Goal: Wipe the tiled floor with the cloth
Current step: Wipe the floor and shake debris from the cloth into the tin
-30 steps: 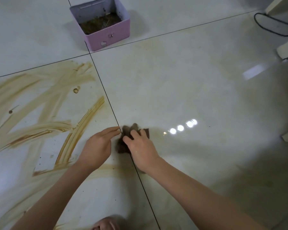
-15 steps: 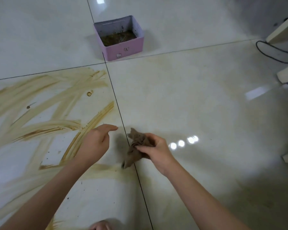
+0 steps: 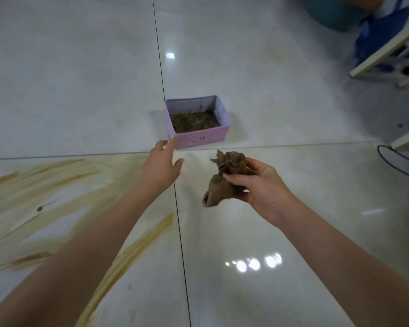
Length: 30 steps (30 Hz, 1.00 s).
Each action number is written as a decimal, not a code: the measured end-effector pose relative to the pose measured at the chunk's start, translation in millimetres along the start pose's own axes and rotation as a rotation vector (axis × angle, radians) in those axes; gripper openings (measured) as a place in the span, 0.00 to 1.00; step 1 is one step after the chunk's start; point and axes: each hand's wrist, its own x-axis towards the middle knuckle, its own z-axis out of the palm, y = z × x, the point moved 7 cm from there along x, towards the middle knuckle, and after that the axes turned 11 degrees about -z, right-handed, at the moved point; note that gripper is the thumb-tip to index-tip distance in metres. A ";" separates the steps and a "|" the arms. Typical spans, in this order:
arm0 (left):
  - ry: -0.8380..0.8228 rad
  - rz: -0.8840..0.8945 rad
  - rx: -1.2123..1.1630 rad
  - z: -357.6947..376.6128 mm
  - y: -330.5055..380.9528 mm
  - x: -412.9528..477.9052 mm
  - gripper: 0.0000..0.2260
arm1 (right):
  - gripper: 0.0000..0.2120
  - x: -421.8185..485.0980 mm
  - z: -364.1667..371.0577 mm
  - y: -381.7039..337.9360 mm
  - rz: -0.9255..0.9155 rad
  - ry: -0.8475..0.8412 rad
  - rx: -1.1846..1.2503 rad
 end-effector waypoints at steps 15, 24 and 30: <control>0.086 -0.048 0.052 26.8 6.0 78.8 0.08 | 0.13 7.5 -40.0 17.0 0.043 0.079 -0.018; 0.103 0.053 -0.030 25.0 10.3 15.9 0.10 | 0.13 -26.6 -70.1 4.5 -0.005 0.098 0.028; 0.018 0.101 0.033 34.0 8.9 -76.9 0.09 | 0.13 -74.5 -100.7 -3.7 -0.051 0.114 0.073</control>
